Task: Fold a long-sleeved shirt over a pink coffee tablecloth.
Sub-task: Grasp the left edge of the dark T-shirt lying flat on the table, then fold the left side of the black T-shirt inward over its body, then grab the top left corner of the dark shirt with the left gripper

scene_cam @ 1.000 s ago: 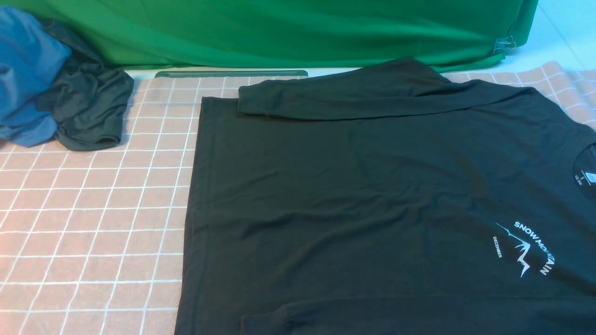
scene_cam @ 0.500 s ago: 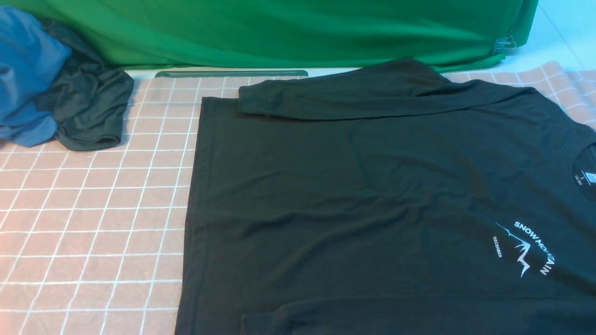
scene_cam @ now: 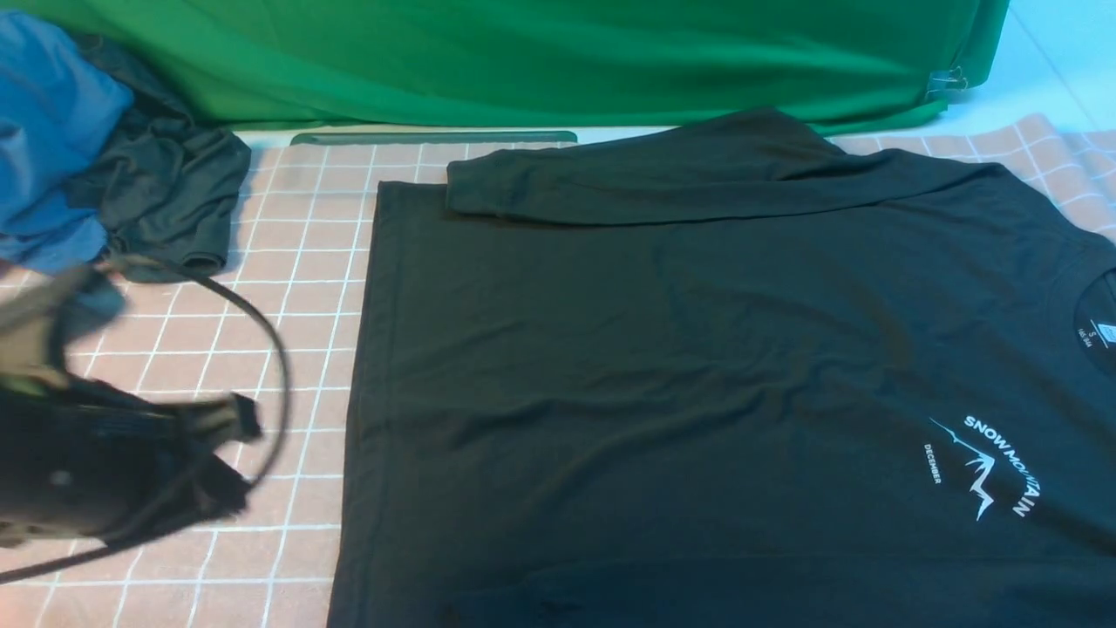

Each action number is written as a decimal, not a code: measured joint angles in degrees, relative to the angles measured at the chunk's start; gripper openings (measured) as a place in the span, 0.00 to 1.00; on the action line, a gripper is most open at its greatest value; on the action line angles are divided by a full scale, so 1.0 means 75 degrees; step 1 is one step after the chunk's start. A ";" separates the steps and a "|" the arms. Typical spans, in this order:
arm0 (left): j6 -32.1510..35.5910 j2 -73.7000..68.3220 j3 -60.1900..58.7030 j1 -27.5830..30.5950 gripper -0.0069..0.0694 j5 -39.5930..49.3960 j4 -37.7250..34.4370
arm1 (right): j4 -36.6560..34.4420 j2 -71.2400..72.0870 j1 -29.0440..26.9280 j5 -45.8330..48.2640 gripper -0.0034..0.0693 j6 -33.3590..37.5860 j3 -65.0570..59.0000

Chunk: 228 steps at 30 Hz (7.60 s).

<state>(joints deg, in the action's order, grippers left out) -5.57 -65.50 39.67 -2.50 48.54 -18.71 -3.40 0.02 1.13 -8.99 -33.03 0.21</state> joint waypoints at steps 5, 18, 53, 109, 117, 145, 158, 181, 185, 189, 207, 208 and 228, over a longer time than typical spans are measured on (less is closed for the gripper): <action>-0.0465 -0.0493 0.0000 -0.1611 0.11 -0.0256 0.0100 | 0.0001 -0.0672 0.0384 0.2057 0.11 0.0844 0.1619; -0.2155 -0.2161 0.0000 -0.4288 0.12 -0.1527 0.1341 | -0.0294 -0.4640 0.1322 0.5845 0.10 0.3618 0.4731; -0.1167 -0.3035 0.0002 -0.4552 0.57 -0.2633 0.2042 | -0.0388 -0.4814 0.1418 0.5319 0.10 0.3639 0.4316; -0.0778 -0.3691 0.4689 -0.3169 0.13 -0.0302 0.2494 | -0.0388 -0.4814 0.1418 0.5298 0.12 0.3632 0.4283; -0.0805 -0.4505 0.5553 -0.3122 0.13 -0.0603 0.2978 | -0.0388 -0.4814 0.1418 0.5298 0.12 0.3547 0.4283; -0.0936 -0.6431 0.7081 -0.1933 0.13 -0.2221 0.3360 | -0.0388 -0.4814 0.1418 0.5298 0.14 0.3344 0.4283; -0.0944 -0.6719 0.7081 -0.1933 0.13 -0.3212 0.4448 | -0.0388 -0.4814 0.1418 0.5305 0.14 0.3344 0.4283; -0.1180 -0.5674 0.6932 -0.1995 0.24 0.1048 0.2149 | -0.0435 -0.7140 0.1418 0.8303 0.20 0.3865 0.5867; -0.0682 -0.4840 0.5688 -0.2278 0.12 0.0958 0.1170 | -0.0505 -0.8383 0.1418 0.7858 0.20 0.4246 0.5932; -0.0629 -0.3585 0.3922 -0.3056 0.11 0.0422 0.0962 | -0.0526 -0.9692 0.1418 0.7209 0.17 0.4404 0.6175; -0.1379 -0.1083 0.0803 -0.4022 0.11 -0.0309 0.0632 | -0.0535 -1.3198 0.1736 0.6717 0.10 0.5094 0.7017; -0.1385 -0.1028 0.0803 -0.4022 0.11 -0.0318 0.0632 | -0.0535 -1.3201 0.1736 0.6819 0.10 0.5094 0.7039; -0.1467 -0.0846 0.0782 -0.4022 0.11 -0.0630 0.0781 | -0.0977 -1.1095 0.1729 0.7346 0.18 0.4625 0.6025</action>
<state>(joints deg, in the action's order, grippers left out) -16.58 -71.84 45.53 -32.66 43.82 -12.85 -10.73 -83.19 14.10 46.11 1.66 45.40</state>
